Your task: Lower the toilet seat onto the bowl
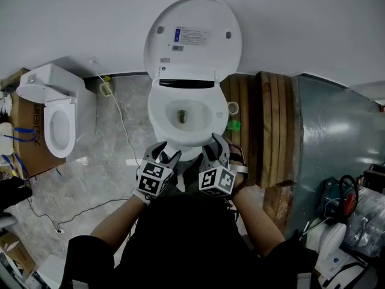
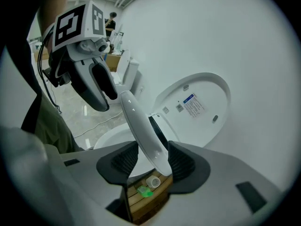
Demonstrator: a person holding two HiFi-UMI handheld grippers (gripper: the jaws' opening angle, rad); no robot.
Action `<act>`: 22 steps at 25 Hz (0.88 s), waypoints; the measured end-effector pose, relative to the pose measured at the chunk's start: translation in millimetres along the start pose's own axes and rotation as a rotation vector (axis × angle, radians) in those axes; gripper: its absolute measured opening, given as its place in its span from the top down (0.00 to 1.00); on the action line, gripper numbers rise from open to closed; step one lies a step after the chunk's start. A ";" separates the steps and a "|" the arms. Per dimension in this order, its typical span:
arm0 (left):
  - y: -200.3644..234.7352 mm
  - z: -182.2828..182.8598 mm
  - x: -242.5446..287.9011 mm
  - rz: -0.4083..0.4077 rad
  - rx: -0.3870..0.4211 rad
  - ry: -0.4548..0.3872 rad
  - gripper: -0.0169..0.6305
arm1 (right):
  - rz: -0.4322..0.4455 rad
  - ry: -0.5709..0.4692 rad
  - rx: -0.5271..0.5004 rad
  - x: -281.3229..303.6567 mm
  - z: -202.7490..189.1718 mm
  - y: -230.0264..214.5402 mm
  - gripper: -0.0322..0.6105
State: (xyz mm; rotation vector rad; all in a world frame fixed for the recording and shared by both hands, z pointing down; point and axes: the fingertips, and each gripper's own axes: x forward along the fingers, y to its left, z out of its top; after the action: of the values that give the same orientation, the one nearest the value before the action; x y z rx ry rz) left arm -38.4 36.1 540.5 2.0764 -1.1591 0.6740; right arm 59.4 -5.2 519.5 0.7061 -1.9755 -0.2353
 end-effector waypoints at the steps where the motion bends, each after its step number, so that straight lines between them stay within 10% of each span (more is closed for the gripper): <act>1: 0.2 -1.1 2.0 -0.002 -0.014 0.002 0.61 | 0.009 0.000 -0.003 0.4 -1.7 1.6 0.64; 13: -10.7 -21.7 11.0 -0.044 -0.091 0.035 0.61 | 0.092 0.043 0.020 0.8 -32.1 16.5 0.64; 17: -13.1 -27.8 12.1 -0.094 -0.176 0.019 0.61 | 0.187 0.077 0.301 -4.1 -60.9 13.5 0.64; 22: -13.5 -34.2 13.0 -0.137 -0.253 0.007 0.61 | 0.442 0.027 1.041 -4.9 -79.1 18.1 0.64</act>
State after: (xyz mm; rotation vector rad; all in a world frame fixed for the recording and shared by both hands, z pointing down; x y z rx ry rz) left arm -24.5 60.2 567.9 1.9169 -1.0295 0.4442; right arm 122.2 22.5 563.0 0.8472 -2.0930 1.1307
